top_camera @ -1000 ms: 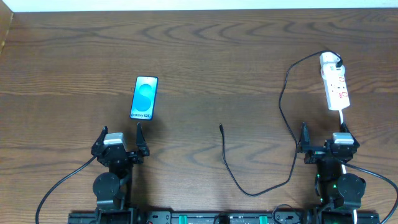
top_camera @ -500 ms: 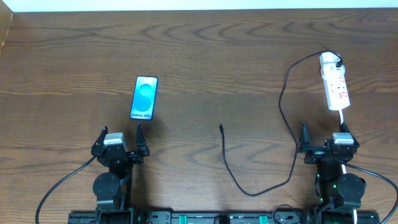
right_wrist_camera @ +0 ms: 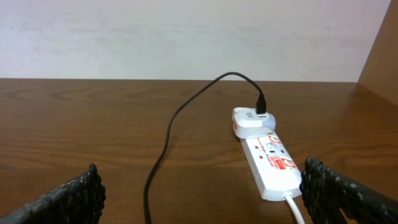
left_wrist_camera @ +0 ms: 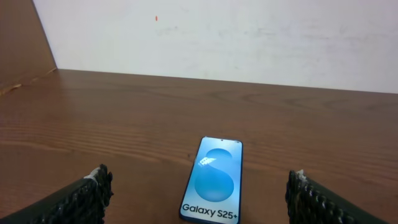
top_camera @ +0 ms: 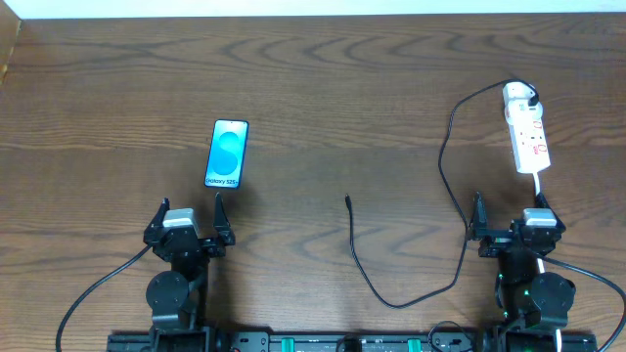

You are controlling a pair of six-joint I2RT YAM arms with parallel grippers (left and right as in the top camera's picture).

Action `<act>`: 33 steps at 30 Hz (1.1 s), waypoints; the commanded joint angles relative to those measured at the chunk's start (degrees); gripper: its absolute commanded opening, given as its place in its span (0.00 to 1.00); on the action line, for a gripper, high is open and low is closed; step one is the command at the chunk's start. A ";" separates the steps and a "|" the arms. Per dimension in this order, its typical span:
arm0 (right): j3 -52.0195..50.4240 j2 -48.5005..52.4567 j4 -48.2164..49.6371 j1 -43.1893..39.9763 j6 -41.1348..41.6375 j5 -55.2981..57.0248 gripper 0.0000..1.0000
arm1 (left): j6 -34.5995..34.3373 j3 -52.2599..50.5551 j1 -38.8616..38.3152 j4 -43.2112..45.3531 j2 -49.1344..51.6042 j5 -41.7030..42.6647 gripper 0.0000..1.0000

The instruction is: Plug charger to phone and switch on socket

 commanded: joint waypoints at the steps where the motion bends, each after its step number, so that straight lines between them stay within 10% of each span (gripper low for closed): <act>1: -0.09 -0.44 -0.31 0.44 0.76 0.68 0.99 | 0.79 -0.94 0.46 -1.92 -0.04 -0.55 0.90; 20: -0.09 -0.46 -0.31 0.44 0.76 0.68 0.99 | 0.81 12.22 0.46 -7.76 3.28 -0.61 0.90; 33: -0.09 -0.46 -0.31 0.44 0.76 0.68 0.99 | 0.79 33.09 0.46 -11.08 28.96 -0.35 0.91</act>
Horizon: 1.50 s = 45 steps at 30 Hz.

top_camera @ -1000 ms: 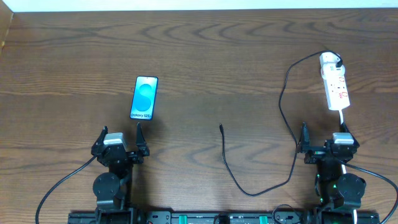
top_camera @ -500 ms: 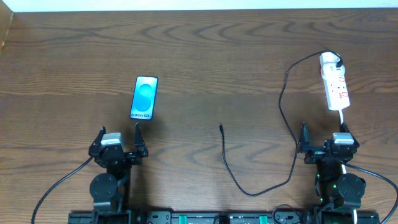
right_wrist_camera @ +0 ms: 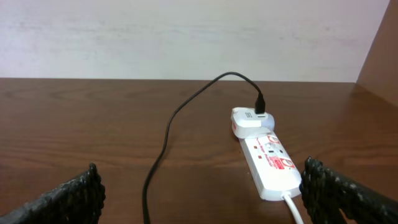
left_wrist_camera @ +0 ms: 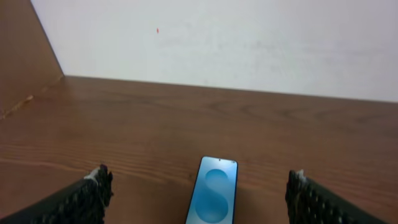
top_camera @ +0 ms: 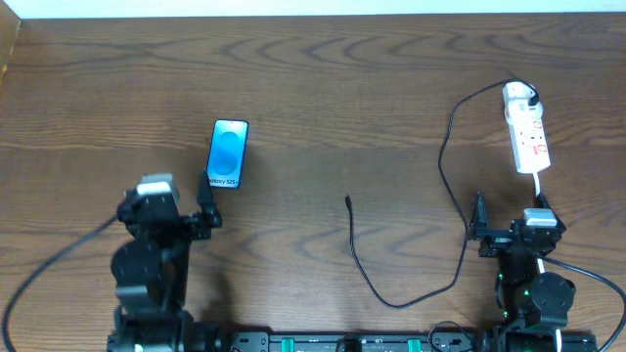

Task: Plug charger to phone and switch on socket
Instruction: 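Move the left gripper forward over the blue phone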

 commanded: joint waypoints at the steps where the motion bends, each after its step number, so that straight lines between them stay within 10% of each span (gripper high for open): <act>1: -0.09 -0.39 -0.26 0.44 0.74 0.57 0.99 | 0.79 7.85 0.46 -1.77 7.85 -0.28 0.91; 28: -0.09 -0.42 -0.28 0.44 0.74 0.57 0.99 | -0.31 57.88 0.39 -41.46 63.12 2.73 0.90; 45: -0.09 -0.42 -0.26 0.44 0.74 0.57 0.99 | -0.72 60.76 -3.21 -44.28 81.72 3.63 0.91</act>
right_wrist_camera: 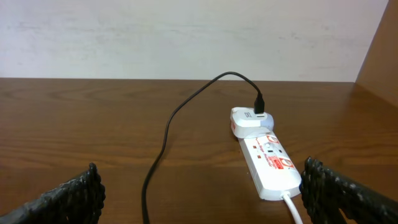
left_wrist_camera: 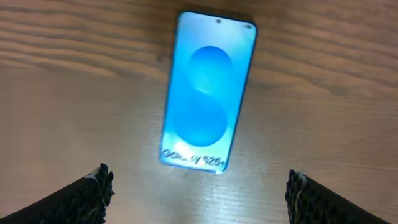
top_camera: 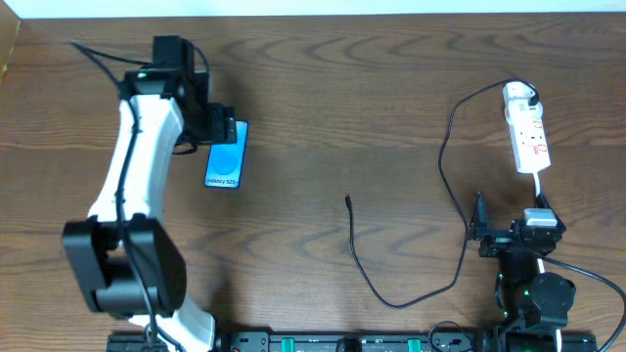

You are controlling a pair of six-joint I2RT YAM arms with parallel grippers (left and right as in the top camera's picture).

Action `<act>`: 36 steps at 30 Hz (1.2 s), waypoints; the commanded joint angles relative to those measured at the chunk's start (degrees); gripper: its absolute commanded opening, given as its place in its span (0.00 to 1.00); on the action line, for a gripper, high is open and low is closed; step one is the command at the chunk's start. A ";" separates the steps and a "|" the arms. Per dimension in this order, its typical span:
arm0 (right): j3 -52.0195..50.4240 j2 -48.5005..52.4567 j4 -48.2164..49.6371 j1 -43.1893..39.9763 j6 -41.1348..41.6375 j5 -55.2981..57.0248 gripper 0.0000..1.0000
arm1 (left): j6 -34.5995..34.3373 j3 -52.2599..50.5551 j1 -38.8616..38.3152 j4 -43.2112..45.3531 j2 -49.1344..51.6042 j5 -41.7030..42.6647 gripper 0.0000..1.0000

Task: Plug charger to phone and switch on socket
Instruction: 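Move the left gripper forward over the blue phone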

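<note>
The phone (top_camera: 226, 154) lies face up left of the table's middle, its blue screen lit (left_wrist_camera: 208, 90). My left gripper (top_camera: 216, 127) hangs open above the phone's far end and looks straight down on it, with nothing between the fingers (left_wrist_camera: 81, 198). The white power strip (top_camera: 527, 135) lies at the far right with a white charger (right_wrist_camera: 249, 121) plugged into its far end. The black cable (top_camera: 450, 210) runs from the charger in a long loop to its free plug (top_camera: 348, 201) at mid-table. My right gripper (top_camera: 509, 217) stays open near the front edge, short of the strip (right_wrist_camera: 271, 163).
A wooden side wall (right_wrist_camera: 379, 59) stands to the right of the strip. The strip's white lead (right_wrist_camera: 293, 205) runs back toward the right arm's base. A pale wall (right_wrist_camera: 186, 37) closes off the far side of the table.
My left arm has gone from near the front edge, left of the phone, out to the far left, and its gripper now looks straight down on the phone. The right arm, cable and strip are unchanged.
Both grippers first rested open at the front edge, the left facing the phone, the right facing the strip. Then the left arm had lifted and shifted left. Now it hangs open over the phone. Phone, cable and strip have kept their places.
</note>
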 commanded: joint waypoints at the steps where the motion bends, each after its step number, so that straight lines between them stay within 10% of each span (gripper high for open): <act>1: -0.09 -0.42 -0.26 0.44 0.74 0.46 0.99 | -0.28 1.07 -1.68 0.98 2.16 0.59 0.91; 36: -0.09 -0.42 -0.24 0.44 0.74 0.46 0.99 | 4.00 -2.71 -1.36 7.54 11.63 -1.40 0.90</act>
